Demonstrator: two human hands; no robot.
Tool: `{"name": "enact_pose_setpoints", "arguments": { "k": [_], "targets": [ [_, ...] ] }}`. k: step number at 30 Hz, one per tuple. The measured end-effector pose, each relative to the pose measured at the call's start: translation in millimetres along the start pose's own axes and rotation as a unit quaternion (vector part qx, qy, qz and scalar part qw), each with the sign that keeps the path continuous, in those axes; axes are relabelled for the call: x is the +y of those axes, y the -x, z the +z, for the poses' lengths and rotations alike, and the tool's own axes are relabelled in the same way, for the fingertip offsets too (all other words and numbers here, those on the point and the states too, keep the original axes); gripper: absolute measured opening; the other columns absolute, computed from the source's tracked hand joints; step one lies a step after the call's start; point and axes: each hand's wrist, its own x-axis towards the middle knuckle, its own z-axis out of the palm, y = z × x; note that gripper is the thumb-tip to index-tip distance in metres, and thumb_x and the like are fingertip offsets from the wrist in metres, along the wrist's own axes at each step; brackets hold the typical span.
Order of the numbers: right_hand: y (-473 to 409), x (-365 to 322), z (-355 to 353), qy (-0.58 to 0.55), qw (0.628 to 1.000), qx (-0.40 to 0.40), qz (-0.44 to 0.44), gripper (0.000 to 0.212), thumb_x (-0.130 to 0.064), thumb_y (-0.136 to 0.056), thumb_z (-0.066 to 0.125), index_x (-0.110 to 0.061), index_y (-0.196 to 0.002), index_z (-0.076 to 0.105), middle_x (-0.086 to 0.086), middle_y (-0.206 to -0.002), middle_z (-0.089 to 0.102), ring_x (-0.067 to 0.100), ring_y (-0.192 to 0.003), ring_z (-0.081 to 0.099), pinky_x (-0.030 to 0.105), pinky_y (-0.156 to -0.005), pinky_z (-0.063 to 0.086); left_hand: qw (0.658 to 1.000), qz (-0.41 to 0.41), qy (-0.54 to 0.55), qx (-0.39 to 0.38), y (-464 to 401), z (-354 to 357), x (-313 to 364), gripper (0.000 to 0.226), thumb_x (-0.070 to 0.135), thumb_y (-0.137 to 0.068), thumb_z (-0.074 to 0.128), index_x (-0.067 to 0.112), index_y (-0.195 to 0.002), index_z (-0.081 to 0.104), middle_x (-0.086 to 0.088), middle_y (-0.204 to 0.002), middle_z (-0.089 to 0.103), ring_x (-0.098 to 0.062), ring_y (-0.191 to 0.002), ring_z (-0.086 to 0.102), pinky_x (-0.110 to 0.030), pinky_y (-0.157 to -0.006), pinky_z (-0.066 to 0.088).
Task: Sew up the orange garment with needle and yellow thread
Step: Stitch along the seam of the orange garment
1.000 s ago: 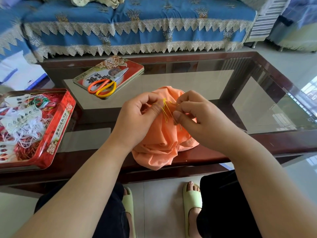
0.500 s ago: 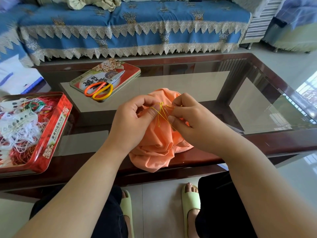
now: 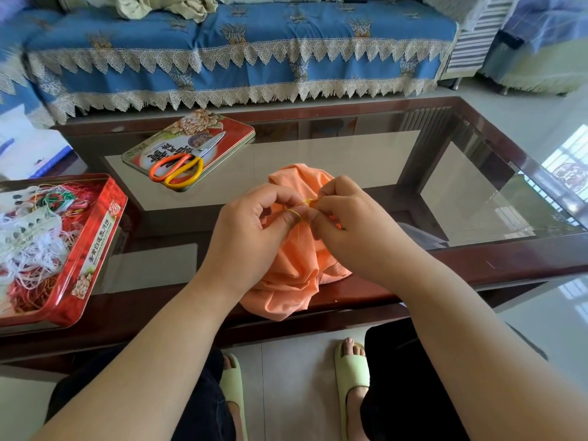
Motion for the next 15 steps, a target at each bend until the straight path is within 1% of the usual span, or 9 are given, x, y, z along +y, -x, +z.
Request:
{"name": "enact_pose_setpoints", "arguments": {
  "k": [3, 5, 7, 8, 9, 10, 12, 13, 15],
  "targets": [
    [-2, -2, -5, -0.041, 0.997, -0.034, 0.048, 0.033, -0.025, -0.1, 0.048, -0.026, -0.069, 0.059, -0.018, -0.09, 0.041, -0.003, -0.079, 0.045, -0.001, -0.068, 0.031, 1.0, -0.007, 0.007, -0.007, 0, -1, 1, 0.007, 0.029, -0.089, 0.063, 0.034, -0.095, 0.062, 0.025, -0.092, 0.06, 0.013, -0.091, 0.055, -0.001, -0.074, 0.041],
    [-3, -3, -7, -0.084, 0.994, -0.039, 0.064, 0.035, -0.03, -0.099, 0.048, -0.027, -0.066, 0.058, -0.015, -0.093, 0.049, 0.0, -0.082, 0.049, 0.001, -0.069, 0.033, 1.0, -0.015, 0.019, -0.004, 0, -1, 2, 0.011, 0.028, -0.09, 0.063, 0.038, -0.093, 0.06, 0.025, -0.09, 0.061, 0.011, -0.088, 0.057, -0.002, -0.071, 0.042],
    [-3, -5, -8, -0.111, 0.992, -0.036, 0.051, 0.036, -0.038, -0.096, 0.048, -0.018, -0.073, 0.067, -0.001, -0.097, 0.059, 0.009, -0.083, 0.052, 0.01, -0.07, 0.038, 0.999, -0.027, 0.024, 0.001, 0, -1, 2, 0.013, 0.026, -0.091, 0.065, 0.038, -0.094, 0.061, 0.025, -0.09, 0.062, 0.01, -0.089, 0.058, -0.002, -0.069, 0.043],
    [-3, -5, -9, -0.118, 0.992, -0.038, 0.035, 0.042, -0.043, -0.093, 0.048, -0.011, -0.079, 0.07, 0.006, -0.097, 0.061, 0.013, -0.084, 0.052, 0.015, -0.071, 0.04, 0.999, -0.035, 0.026, 0.004, -1, -1, 2, 0.013, 0.025, -0.091, 0.065, 0.037, -0.094, 0.061, 0.025, -0.09, 0.062, 0.01, -0.09, 0.057, -0.002, -0.069, 0.043],
    [-2, -5, -11, -0.128, 0.991, -0.044, 0.02, 0.048, -0.047, -0.09, 0.047, -0.006, -0.084, 0.071, 0.009, -0.098, 0.062, 0.013, -0.086, 0.052, 0.019, -0.073, 0.041, 0.998, -0.046, 0.033, 0.007, -1, -2, 1, 0.012, 0.026, -0.092, 0.065, 0.037, -0.094, 0.061, 0.025, -0.09, 0.063, 0.009, -0.09, 0.057, -0.002, -0.069, 0.043],
    [-1, -6, -12, -0.14, 0.989, -0.055, 0.014, 0.048, -0.047, -0.089, 0.048, -0.006, -0.088, 0.072, 0.008, -0.1, 0.062, 0.01, -0.089, 0.052, 0.019, -0.075, 0.041, 0.997, -0.059, 0.047, 0.01, -2, -2, 0, 0.01, 0.026, -0.092, 0.064, 0.036, -0.092, 0.062, 0.023, -0.09, 0.063, 0.008, -0.089, 0.058, -0.003, -0.07, 0.044],
    [1, -6, -15, -0.145, 0.984, -0.099, 0.029, 0.033, -0.042, -0.091, 0.054, -0.015, -0.091, 0.073, -0.005, -0.111, 0.056, 0.0, -0.097, 0.049, 0.01, -0.08, 0.04, 0.994, -0.079, 0.066, 0.02, -4, -4, -2, 0.009, 0.026, -0.093, 0.063, 0.035, -0.091, 0.061, 0.019, -0.089, 0.065, 0.005, -0.086, 0.06, -0.005, -0.07, 0.045],
    [2, -6, -15, -0.137, 0.983, -0.119, 0.037, 0.025, -0.04, -0.091, 0.057, -0.021, -0.089, 0.073, -0.011, -0.117, 0.051, -0.004, -0.101, 0.047, 0.008, -0.083, 0.039, 0.994, -0.084, 0.068, 0.022, -5, -5, -2, 0.008, 0.027, -0.093, 0.062, 0.035, -0.091, 0.061, 0.018, -0.088, 0.065, 0.004, -0.086, 0.06, -0.005, -0.07, 0.046],
    [2, -5, -13, -0.129, 0.982, -0.127, 0.045, 0.016, -0.035, -0.092, 0.059, -0.031, -0.08, 0.069, -0.014, -0.12, 0.047, -0.005, -0.106, 0.045, 0.009, -0.085, 0.039, 0.994, -0.086, 0.07, 0.022, -6, -5, -3, 0.006, 0.027, -0.093, 0.061, 0.033, -0.091, 0.062, 0.017, -0.088, 0.066, 0.003, -0.085, 0.061, -0.005, -0.07, 0.046]
  ]
}}
